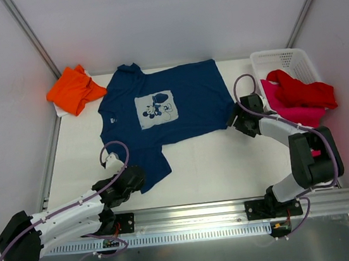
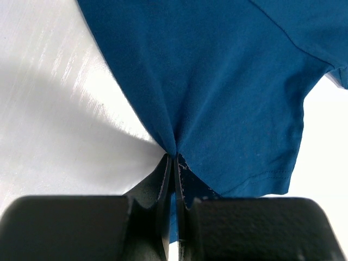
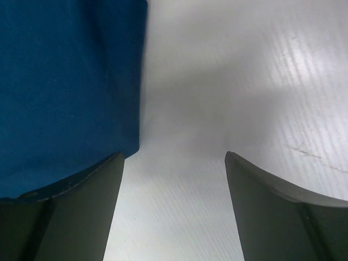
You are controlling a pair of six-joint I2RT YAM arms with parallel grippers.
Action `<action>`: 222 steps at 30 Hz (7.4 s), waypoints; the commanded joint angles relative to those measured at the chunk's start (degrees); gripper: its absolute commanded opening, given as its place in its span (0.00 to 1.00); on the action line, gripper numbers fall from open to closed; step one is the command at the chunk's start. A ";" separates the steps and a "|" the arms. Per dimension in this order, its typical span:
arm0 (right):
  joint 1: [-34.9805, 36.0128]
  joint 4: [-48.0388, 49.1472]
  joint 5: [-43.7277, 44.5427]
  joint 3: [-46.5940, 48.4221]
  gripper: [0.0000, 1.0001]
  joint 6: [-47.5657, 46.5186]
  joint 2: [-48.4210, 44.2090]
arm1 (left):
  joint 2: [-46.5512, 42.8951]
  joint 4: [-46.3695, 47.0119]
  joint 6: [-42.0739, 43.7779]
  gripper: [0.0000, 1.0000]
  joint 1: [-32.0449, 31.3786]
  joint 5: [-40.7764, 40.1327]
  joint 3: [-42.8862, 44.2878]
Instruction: Fold and stack the t-shirts
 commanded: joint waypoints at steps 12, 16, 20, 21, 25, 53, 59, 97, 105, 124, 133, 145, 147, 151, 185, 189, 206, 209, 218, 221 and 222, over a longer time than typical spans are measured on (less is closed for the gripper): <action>2.22 2.61 -2.10 7.69 0.77 0.95 11.33 | 0.94 -2.10 0.94 0.00 -0.68 -1.74 -0.40; 2.40 3.23 -2.37 9.10 0.63 0.77 13.35 | 1.64 -2.01 0.86 0.00 -0.68 -1.83 -0.14; 2.93 3.49 -2.28 10.24 0.44 0.34 14.76 | 2.17 -2.02 0.77 0.00 -0.68 -2.01 0.04; 2.93 3.49 -2.28 10.42 0.39 0.25 14.76 | 2.26 -2.01 0.77 0.00 -0.68 -2.09 0.04; 3.10 3.49 -2.10 10.68 0.15 0.33 15.03 | 2.35 -1.93 0.94 0.00 -0.68 -2.18 0.39; 3.37 -13.12 7.48 -9.97 0.01 0.42 -23.29 | -7.32 -8.07 17.11 0.00 -0.68 14.68 8.47; 3.54 -14.79 7.65 -11.38 0.00 0.51 -25.49 | -9.16 -9.04 18.25 0.00 -0.68 14.08 12.16; 0.65 -26.83 10.39 34.40 0.00 -9.42 19.50 | 51.46 2.64 40.76 0.00 29.28 21.62 62.07; -1.29 -26.92 9.24 39.33 0.00 -10.12 26.45 | 59.65 2.64 41.55 0.00 31.66 23.57 68.68; -3.75 -27.01 7.74 47.59 0.00 -9.77 35.07 | 68.79 3.43 42.43 0.00 34.82 22.43 76.33; -4.37 -27.01 7.13 48.56 0.00 -9.42 36.47 | 70.73 3.96 40.50 0.00 37.11 21.90 77.56; -4.98 -27.01 8.35 48.04 0.82 -7.76 35.86 | 76.35 4.31 42.69 0.52 39.74 19.35 81.95; -4.98 -27.18 10.10 48.82 0.99 -7.75 35.42 | 77.93 4.31 43.22 0.99 40.36 20.05 83.53; -5.07 -29.73 13.89 52.85 0.99 -9.07 33.58 | 76.19 4.31 44.19 0.99 40.98 20.58 84.95; 3.99 -19.01 -4.13 27.46 0.00 -9.86 15.20 | 6.23 4.31 35.05 0.99 28.94 23.83 22.11; 3.11 -20.15 -2.55 30.37 0.00 -11.35 17.40 | -0.98 3.96 34.87 0.99 28.85 24.10 17.37; -6.21 -23.32 -3.16 37.93 0.00 -13.29 26.01 | 0.32 3.87 34.96 0.99 28.85 22.34 15.60; -7.00 -23.32 -3.51 38.72 0.00 -13.29 26.89 | 1.38 3.79 34.96 0.99 28.76 21.72 15.69; -7.62 -23.40 -2.45 41.44 0.00 -13.38 29.53 | 3.84 4.84 34.96 0.99 28.76 21.20 15.34; -8.23 -23.58 -2.37 43.28 0.00 -13.38 30.40 | 4.54 5.28 34.96 0.99 28.67 20.93 15.16; -8.49 -23.75 -2.28 43.81 0.00 -13.38 30.76 | 4.89 5.45 35.04 0.99 28.67 20.84 15.07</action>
